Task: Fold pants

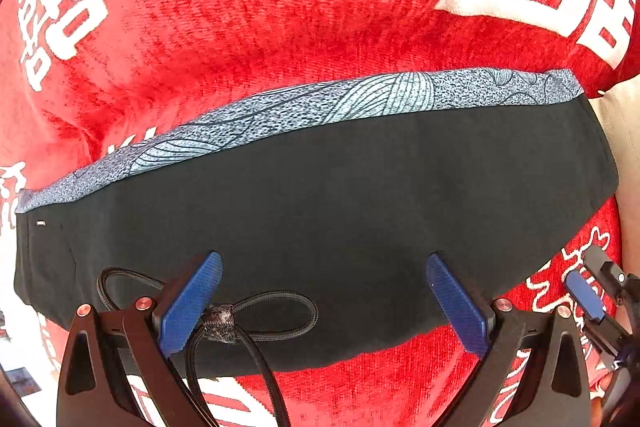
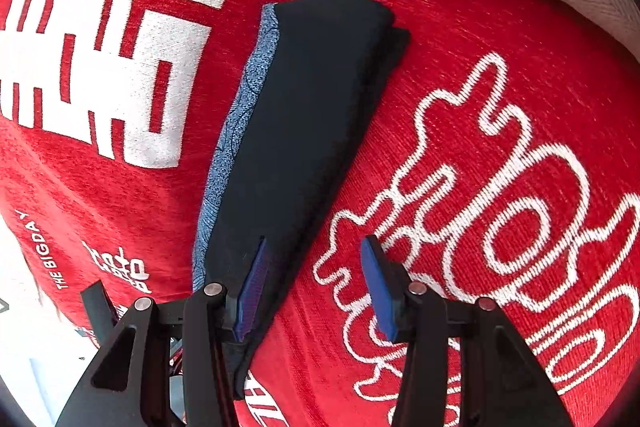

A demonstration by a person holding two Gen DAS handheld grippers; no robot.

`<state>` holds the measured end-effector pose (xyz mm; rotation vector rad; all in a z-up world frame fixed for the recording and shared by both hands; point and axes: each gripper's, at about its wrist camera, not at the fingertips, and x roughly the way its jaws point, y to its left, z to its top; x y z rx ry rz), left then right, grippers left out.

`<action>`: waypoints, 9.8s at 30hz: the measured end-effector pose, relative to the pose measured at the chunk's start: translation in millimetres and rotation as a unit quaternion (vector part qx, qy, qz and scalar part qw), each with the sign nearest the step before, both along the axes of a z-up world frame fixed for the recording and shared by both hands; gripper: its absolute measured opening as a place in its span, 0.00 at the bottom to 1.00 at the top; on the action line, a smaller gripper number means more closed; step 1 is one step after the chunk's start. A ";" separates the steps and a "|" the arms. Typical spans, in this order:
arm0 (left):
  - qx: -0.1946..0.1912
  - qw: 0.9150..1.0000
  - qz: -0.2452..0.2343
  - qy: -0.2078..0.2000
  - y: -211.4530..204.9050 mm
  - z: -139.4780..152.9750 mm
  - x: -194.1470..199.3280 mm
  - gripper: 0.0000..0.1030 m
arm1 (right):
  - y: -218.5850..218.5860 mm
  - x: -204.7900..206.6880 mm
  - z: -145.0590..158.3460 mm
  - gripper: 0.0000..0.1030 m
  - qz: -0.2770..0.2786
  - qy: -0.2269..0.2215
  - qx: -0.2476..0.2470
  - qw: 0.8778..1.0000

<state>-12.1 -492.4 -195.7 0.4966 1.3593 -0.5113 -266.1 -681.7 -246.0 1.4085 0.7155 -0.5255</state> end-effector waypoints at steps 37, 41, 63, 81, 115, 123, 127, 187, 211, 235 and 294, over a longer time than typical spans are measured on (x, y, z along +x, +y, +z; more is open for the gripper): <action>-0.004 0.999 -0.014 -0.029 -7.8 10.3 -3.6 0.97 | -39.3 24.9 -32.6 0.50 -0.083 -0.109 0.020 0.990; 0.007 0.999 -0.020 -0.044 -9.9 11.7 -4.9 0.78 | -51.0 43.7 -31.7 0.50 -0.057 -0.095 0.021 0.994; -0.070 0.996 -0.037 -0.050 16.5 -18.3 -24.5 0.59 | 25.4 126.7 102.3 0.14 0.175 -0.097 -0.143 0.969; -0.063 0.992 0.108 -0.032 288.7 42.3 98.2 0.85 | 262.2 267.5 61.7 0.17 0.419 0.155 -0.409 0.796; -0.179 0.979 -0.027 0.089 193.2 46.6 55.0 0.20 | 280.9 137.9 74.2 0.56 0.368 0.209 -0.291 0.858; -0.148 0.983 -0.020 0.106 218.2 5.8 19.6 0.11 | 269.9 128.2 63.9 0.56 0.365 0.221 -0.269 0.863; -0.144 0.985 -0.013 0.095 223.9 17.8 18.2 0.11 | 264.6 131.4 63.2 0.56 0.359 0.206 -0.251 0.875; -0.122 0.992 -0.006 0.036 148.0 6.2 81.1 0.66 | 146.2 275.1 30.3 0.35 0.323 0.172 -0.244 0.898; -0.053 0.994 0.100 -0.009 218.6 -2.5 50.6 0.74 | 203.7 209.0 27.8 0.62 0.357 0.139 -0.188 0.904; -0.062 0.989 0.137 0.001 286.2 -2.8 59.8 0.74 | 252.6 237.6 28.6 0.76 0.363 0.196 -0.249 0.876; -0.291 0.878 0.380 0.025 484.7 -22.3 135.2 0.91 | 378.9 302.3 -0.4 0.95 0.491 0.250 -0.314 0.773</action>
